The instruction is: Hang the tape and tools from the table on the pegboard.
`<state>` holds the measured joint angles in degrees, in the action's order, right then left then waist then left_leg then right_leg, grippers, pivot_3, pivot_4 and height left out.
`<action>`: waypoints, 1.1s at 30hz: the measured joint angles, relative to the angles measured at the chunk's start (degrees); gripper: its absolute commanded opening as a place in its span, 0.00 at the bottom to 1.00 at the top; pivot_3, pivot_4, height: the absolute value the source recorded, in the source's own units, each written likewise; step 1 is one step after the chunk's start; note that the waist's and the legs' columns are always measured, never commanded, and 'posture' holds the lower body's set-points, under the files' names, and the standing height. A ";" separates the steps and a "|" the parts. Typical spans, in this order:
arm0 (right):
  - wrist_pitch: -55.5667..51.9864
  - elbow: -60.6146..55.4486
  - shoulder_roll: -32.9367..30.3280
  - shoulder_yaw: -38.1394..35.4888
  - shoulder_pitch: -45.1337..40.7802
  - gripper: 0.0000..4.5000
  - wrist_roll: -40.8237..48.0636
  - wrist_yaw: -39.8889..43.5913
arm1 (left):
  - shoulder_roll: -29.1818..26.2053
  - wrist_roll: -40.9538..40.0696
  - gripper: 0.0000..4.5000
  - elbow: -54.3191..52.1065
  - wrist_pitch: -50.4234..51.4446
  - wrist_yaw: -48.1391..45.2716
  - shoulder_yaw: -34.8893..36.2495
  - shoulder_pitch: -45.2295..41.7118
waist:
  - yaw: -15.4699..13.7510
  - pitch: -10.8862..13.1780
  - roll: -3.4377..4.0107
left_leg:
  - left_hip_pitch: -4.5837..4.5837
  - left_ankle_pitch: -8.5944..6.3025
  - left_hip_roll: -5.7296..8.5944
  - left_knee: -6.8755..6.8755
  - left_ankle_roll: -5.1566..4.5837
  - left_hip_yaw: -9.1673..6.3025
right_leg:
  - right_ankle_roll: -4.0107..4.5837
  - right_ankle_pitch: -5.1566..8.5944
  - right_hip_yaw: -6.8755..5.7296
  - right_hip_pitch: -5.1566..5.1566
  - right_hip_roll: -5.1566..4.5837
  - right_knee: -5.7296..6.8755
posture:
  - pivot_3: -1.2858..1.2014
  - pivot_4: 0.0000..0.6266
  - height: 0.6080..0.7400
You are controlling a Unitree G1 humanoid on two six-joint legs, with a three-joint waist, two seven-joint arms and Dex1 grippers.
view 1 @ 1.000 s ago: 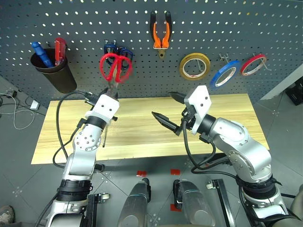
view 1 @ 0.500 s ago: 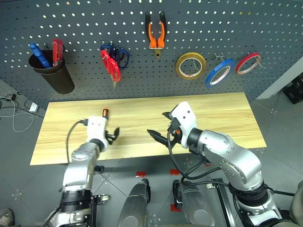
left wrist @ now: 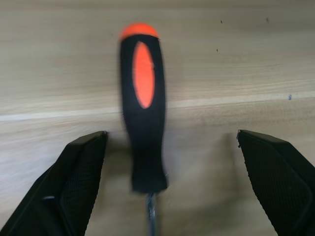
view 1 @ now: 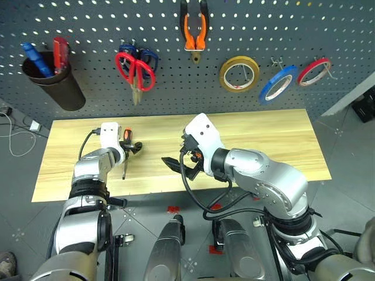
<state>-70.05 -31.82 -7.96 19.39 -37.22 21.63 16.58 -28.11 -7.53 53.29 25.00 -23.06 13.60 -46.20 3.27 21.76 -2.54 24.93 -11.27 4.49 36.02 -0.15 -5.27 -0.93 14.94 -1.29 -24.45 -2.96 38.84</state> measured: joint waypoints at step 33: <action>12.63 0.51 -6.16 2.82 0.68 1.00 -0.47 7.09 | 4.30 11.80 0.20 -57.60 -21.86 22.91 3.53 43.66 | -0.23 -3.85 -0.72 | 0.35 0.02 -0.08 -0.04 0.22 0.63 | 0.08 -0.11 0.48 -0.75 0.00 0.14 | 0.49 0.37 1.00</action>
<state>-57.42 -31.31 -14.11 22.21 -36.54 21.16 23.67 -23.81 4.28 -4.31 3.14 -0.15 17.13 -2.55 3.04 17.91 -3.26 25.28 -11.25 4.41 35.98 0.08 -4.64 -0.84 14.83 -0.81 -25.20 -2.95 38.98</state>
